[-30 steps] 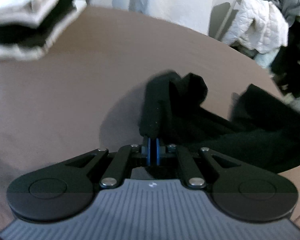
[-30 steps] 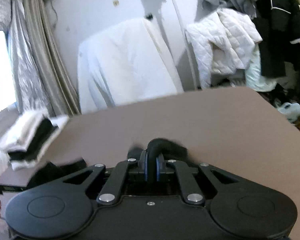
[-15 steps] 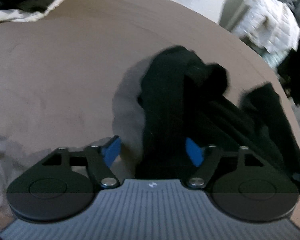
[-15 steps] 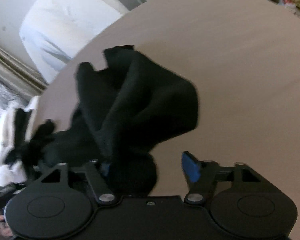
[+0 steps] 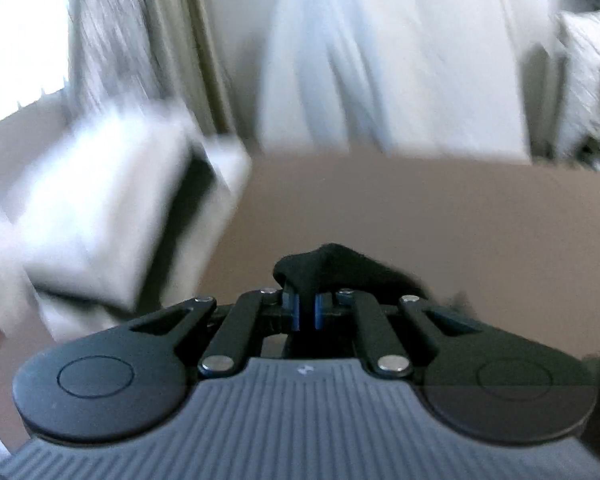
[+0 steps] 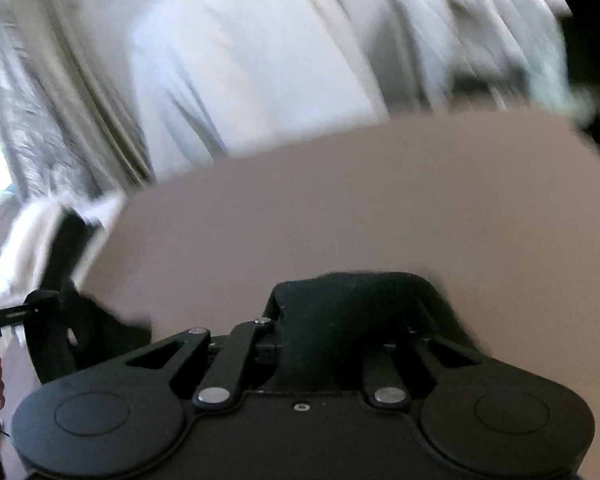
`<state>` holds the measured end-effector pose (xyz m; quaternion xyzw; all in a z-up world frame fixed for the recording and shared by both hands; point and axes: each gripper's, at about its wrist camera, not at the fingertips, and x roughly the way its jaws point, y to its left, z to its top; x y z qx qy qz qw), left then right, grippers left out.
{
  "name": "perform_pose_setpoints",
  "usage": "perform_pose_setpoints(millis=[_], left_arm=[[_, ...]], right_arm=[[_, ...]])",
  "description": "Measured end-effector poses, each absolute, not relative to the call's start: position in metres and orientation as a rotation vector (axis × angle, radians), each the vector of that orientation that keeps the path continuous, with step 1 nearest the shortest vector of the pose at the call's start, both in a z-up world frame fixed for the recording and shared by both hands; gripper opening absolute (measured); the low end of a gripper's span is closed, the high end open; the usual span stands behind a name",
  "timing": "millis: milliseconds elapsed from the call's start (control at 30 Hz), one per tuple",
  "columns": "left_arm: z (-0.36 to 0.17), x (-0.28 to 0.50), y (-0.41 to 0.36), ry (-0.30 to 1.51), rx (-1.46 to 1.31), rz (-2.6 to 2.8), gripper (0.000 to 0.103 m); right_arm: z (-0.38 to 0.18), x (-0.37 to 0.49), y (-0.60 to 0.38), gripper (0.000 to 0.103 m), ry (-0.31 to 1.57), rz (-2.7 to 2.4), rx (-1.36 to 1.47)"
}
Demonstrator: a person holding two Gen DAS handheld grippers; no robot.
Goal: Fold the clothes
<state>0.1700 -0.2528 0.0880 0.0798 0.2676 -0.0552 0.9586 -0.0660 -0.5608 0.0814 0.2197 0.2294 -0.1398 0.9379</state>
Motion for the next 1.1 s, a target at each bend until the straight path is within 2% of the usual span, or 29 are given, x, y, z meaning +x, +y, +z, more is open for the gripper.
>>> perform_pose_setpoints(millis=[100, 233, 300, 367, 433, 533, 600, 700, 733, 833, 867, 900, 933, 1067, 1100], left_arm=[[0.168, 0.184, -0.238, 0.352, 0.071, -0.041, 0.006], [0.262, 0.143, -0.217, 0.045, 0.000, -0.025, 0.006], [0.289, 0.119, -0.205, -0.003, -0.042, -0.055, 0.006], [0.293, 0.097, -0.189, 0.027, -0.088, -0.111, 0.006], [0.274, 0.073, -0.174, 0.082, -0.118, -0.158, 0.006], [0.218, 0.043, -0.147, 0.194, -0.156, -0.214, 0.006], [0.158, 0.025, -0.127, 0.316, -0.190, -0.227, 0.006], [0.057, 0.010, -0.105, 0.540, -0.182, -0.172, 0.006], [0.023, 0.007, -0.100, 0.620, -0.150, -0.149, 0.006], [-0.054, -0.001, -0.088, 0.769, -0.068, -0.103, 0.006], [-0.068, -0.002, -0.082, 0.796, -0.086, -0.093, 0.006], [-0.073, 0.000, -0.075, 0.812, -0.121, -0.107, 0.006], [-0.070, -0.002, -0.074, 0.787, -0.120, -0.116, 0.006], [-0.038, -0.007, -0.073, 0.630, -0.091, -0.154, 0.006], [-0.030, -0.012, -0.076, 0.598, -0.091, -0.163, 0.006]], right_arm=[[0.138, -0.014, -0.562, 0.010, 0.413, -0.263, 0.361], [0.234, -0.022, -0.545, 0.010, 0.060, -0.251, 0.237], [0.263, -0.044, -0.534, 0.010, -0.079, -0.248, 0.187], [0.266, -0.059, -0.536, 0.010, -0.075, -0.248, 0.248], [0.258, -0.073, -0.541, 0.012, -0.011, -0.241, 0.333], [0.191, -0.084, -0.544, 0.014, 0.191, -0.287, 0.400], [0.141, -0.090, -0.544, 0.017, 0.319, -0.330, 0.422], [0.053, -0.104, -0.543, 0.035, 0.537, -0.396, 0.417], [0.024, -0.110, -0.543, 0.038, 0.612, -0.415, 0.421], [-0.040, -0.140, -0.542, 0.038, 0.770, -0.426, 0.471], [-0.051, -0.156, -0.539, 0.038, 0.757, -0.425, 0.500], [-0.055, -0.169, -0.535, 0.044, 0.731, -0.437, 0.523], [-0.059, -0.181, -0.532, 0.053, 0.705, -0.448, 0.542], [-0.050, -0.200, -0.529, 0.060, 0.664, -0.459, 0.530], [-0.048, -0.203, -0.529, 0.065, 0.656, -0.470, 0.528]])
